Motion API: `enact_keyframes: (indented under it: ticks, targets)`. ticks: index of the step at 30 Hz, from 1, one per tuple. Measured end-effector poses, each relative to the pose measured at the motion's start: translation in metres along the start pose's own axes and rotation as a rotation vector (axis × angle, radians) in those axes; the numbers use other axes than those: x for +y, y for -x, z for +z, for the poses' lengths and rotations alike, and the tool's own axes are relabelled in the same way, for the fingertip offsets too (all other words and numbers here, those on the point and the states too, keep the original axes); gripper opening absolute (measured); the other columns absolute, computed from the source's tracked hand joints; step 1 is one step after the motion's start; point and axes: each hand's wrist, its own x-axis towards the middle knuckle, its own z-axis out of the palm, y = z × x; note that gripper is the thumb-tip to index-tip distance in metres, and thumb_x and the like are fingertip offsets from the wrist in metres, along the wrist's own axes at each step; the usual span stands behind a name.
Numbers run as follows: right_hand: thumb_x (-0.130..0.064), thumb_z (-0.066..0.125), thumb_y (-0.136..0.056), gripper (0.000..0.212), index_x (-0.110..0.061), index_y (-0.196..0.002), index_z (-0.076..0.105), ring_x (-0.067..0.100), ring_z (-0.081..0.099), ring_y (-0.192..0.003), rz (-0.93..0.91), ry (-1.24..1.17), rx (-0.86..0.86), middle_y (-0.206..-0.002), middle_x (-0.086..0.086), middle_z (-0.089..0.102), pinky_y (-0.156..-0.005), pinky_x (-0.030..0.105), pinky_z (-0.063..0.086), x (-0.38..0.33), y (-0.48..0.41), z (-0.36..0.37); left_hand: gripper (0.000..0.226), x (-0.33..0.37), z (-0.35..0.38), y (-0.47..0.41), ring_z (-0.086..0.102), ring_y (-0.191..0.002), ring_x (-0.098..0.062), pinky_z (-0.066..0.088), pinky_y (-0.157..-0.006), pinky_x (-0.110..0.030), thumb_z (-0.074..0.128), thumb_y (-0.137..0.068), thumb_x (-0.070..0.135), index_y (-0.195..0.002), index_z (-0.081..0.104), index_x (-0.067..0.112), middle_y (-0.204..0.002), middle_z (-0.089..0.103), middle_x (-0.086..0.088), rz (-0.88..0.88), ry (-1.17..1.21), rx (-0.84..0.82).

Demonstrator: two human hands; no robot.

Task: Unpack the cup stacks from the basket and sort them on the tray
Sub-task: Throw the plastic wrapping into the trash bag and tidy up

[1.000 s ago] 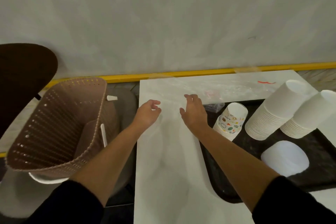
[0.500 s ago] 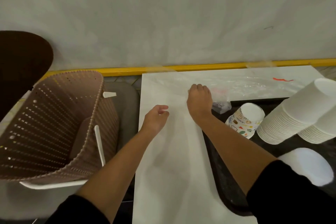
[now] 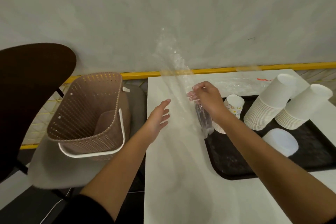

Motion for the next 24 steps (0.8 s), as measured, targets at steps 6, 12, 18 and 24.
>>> enact_keyframes:
  ticks: [6,12,18,24]
  targets:
    - [-0.011,0.042,-0.096,0.013,-0.007,-0.093,0.055,0.017,0.065,-0.063,0.289,-0.436,-0.298,-0.081,0.009,0.067,-0.063,0.026,0.056,0.009,0.058,-0.025,0.039,-0.013,-0.013,0.034,0.064,-0.100,-0.018,0.052,-0.083,-0.030,0.053,-0.089,0.036,-0.124,0.049,0.019,-0.118,0.062,-0.003,-0.057,0.339,-0.241]
    - [-0.029,0.056,-0.089,0.023,-0.013,-0.106,0.054,0.021,0.064,-0.064,0.379,-0.364,-0.333,-0.088,0.014,0.068,-0.058,0.032,0.055,0.046,0.094,-0.028,0.014,-0.038,-0.024,0.064,0.064,-0.061,-0.006,0.050,-0.053,-0.019,0.060,-0.089,0.018,-0.102,0.062,0.022,-0.089,0.066,0.002,0.022,-0.056,-0.206]
    - [-0.004,0.052,-0.091,0.024,-0.014,-0.112,0.057,0.017,0.059,-0.047,0.278,-0.393,-0.292,-0.076,0.013,0.067,-0.041,0.024,0.048,0.063,0.118,-0.018,0.013,-0.058,-0.044,0.087,0.065,-0.054,-0.010,0.051,-0.048,-0.021,0.055,-0.091,0.016,-0.099,0.064,0.021,-0.077,0.068,-0.002,-0.036,-0.052,-0.209]
    - [-0.001,0.047,-0.092,0.026,-0.016,-0.104,0.064,0.019,0.062,-0.050,0.203,-0.379,-0.385,-0.079,0.014,0.065,-0.046,0.025,0.052,0.065,0.121,-0.020,0.037,-0.060,-0.064,0.096,0.070,-0.059,-0.017,0.057,-0.051,-0.025,0.057,-0.087,0.019,-0.121,0.054,0.006,-0.079,0.073,-0.014,-0.237,0.191,-0.217]
